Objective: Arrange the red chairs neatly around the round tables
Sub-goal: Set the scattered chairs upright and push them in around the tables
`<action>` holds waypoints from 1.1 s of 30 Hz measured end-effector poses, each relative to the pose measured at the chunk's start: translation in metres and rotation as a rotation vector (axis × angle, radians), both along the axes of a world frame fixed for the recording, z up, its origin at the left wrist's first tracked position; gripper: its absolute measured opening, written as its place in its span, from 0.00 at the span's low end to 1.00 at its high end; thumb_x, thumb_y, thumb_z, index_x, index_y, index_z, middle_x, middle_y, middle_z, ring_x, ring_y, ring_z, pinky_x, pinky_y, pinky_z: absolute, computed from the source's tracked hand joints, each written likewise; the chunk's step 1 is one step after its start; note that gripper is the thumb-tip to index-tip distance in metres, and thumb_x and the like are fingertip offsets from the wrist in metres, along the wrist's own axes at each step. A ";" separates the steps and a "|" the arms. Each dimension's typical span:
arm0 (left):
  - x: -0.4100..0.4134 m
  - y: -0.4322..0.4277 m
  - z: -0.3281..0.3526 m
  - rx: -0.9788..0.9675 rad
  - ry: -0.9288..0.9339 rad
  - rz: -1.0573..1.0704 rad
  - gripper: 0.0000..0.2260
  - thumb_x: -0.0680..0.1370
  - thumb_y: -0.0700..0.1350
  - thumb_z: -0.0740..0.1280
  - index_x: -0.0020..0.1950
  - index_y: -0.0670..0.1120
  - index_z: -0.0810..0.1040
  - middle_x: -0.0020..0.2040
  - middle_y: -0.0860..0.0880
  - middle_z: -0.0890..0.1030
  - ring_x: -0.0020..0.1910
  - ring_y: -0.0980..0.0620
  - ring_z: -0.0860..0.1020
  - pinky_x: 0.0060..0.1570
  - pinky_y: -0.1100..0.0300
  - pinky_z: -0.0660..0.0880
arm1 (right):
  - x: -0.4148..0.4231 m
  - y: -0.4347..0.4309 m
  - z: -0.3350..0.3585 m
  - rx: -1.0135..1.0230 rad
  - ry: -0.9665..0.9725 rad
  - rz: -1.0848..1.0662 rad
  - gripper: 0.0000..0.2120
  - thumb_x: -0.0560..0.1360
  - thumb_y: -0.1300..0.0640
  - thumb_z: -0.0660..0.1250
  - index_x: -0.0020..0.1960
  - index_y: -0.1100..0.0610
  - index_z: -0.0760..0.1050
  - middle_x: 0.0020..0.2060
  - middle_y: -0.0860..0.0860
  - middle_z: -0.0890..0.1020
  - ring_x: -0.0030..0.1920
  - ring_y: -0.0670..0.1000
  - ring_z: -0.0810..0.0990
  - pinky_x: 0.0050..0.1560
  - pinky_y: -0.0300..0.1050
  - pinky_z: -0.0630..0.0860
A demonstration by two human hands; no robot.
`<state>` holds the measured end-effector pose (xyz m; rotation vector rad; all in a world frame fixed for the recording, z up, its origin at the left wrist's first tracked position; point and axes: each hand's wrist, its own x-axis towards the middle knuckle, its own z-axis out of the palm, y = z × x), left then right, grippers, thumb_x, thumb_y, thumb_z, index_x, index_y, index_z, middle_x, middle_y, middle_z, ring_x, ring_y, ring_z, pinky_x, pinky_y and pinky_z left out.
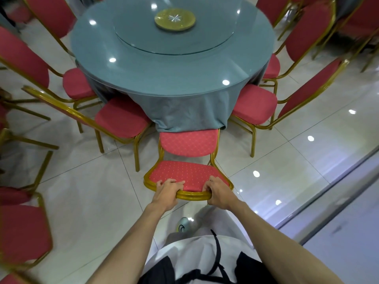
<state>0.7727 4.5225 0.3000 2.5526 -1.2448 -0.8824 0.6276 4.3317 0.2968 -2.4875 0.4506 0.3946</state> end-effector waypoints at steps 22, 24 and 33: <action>-0.005 0.015 0.025 -0.051 0.013 -0.108 0.23 0.75 0.28 0.63 0.57 0.55 0.80 0.76 0.61 0.70 0.75 0.50 0.63 0.71 0.43 0.52 | 0.009 0.000 0.028 -0.146 0.040 0.347 0.19 0.66 0.44 0.80 0.47 0.51 0.75 0.45 0.45 0.76 0.42 0.48 0.76 0.44 0.44 0.77; -0.009 0.015 0.026 -0.052 0.009 -0.116 0.24 0.75 0.29 0.63 0.62 0.55 0.80 0.76 0.61 0.70 0.75 0.50 0.63 0.71 0.42 0.51 | 0.006 -0.002 0.028 -0.136 0.041 0.372 0.19 0.66 0.44 0.79 0.46 0.50 0.73 0.44 0.44 0.75 0.41 0.48 0.74 0.42 0.43 0.74; -0.017 0.025 0.042 -0.049 0.095 -0.113 0.22 0.79 0.37 0.66 0.71 0.53 0.77 0.74 0.59 0.72 0.73 0.51 0.65 0.69 0.46 0.56 | -0.006 0.001 0.042 -0.056 0.019 0.376 0.16 0.65 0.44 0.76 0.44 0.49 0.73 0.42 0.44 0.75 0.39 0.48 0.75 0.39 0.42 0.74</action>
